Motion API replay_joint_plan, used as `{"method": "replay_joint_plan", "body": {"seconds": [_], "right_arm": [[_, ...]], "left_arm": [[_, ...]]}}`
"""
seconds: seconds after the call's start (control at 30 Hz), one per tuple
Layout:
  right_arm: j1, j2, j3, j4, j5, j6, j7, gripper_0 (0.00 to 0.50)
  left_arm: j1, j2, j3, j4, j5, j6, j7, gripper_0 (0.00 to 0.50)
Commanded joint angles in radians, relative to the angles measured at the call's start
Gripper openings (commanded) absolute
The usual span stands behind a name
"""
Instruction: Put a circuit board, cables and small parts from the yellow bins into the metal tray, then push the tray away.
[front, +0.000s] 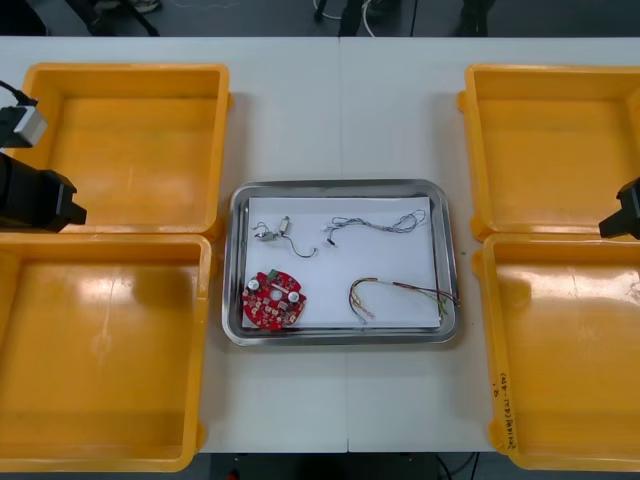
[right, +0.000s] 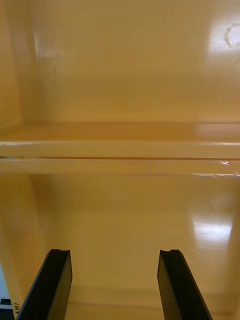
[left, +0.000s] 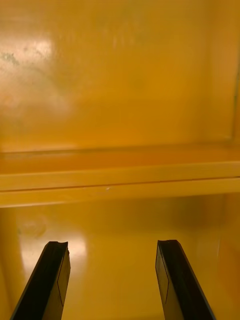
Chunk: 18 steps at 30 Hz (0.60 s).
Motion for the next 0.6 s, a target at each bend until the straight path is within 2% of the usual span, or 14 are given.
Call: {"method": "replay_joint_plan", "body": {"seconds": [0.03,0.23,0.53,0.6], "right_arm": [[-0.108,-0.001,0.1,-0.029,-0.021,0.004,-0.025,0.5],[-0.205,-0.001,0.226,-0.055,-0.045,0.004,-0.028,0.5],[-0.343,0.004,0.442,-0.086,-0.128,0.004,-0.04,0.5],[-0.382,0.028,0.508,-0.09,-0.133,0.0,-0.036,0.5]], "left_arm": [[0.07,0.048,0.044,-0.074,-0.005,0.006,-0.046,0.5],[0.122,0.049,0.065,-0.109,-0.006,0.006,-0.064,0.5],[0.161,0.049,0.09,-0.134,0.0,0.006,-0.09,0.5],[0.168,0.049,0.09,-0.148,0.003,0.006,-0.095,0.5]]}}
